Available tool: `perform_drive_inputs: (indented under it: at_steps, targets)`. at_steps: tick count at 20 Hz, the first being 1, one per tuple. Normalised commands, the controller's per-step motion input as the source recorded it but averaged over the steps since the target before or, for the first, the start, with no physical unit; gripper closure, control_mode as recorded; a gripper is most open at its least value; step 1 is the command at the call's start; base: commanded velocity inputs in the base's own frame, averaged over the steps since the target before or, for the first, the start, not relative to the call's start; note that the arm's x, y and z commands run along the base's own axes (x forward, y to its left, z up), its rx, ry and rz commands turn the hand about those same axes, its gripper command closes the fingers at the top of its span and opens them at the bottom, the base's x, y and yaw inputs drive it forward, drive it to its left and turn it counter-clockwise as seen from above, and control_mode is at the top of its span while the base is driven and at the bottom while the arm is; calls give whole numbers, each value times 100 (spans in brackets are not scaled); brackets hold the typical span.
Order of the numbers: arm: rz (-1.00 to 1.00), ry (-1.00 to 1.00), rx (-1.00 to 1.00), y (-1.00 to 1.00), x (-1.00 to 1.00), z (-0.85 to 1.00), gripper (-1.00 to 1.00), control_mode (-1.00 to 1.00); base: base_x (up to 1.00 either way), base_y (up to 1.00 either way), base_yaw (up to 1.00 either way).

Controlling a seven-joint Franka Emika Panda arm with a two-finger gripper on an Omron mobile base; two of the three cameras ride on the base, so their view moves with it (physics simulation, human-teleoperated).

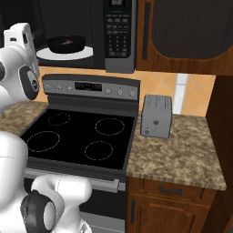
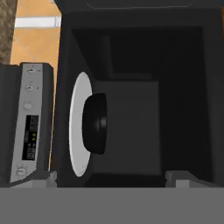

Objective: Open the microwave, place the bowl with waffle inside the microwave, then close the microwave door and turn it on.

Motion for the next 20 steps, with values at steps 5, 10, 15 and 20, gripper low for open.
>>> perform_drive_inputs:
  at_steps: [5, 10, 15, 20]
  targets:
    - [-3, 23, -9, 0, -98, -3, -100, -100, 0, 0, 0]
    - [-10, 49, -34, 1, -52, -31, -100, -100, 0, 0, 0]
    - [-7, 8, -27, -2, -55, -61, -100, -100, 0, 0, 0]
    - [-1, -1, -25, -1, -33, -68, -100, -100, 0, 0, 0]
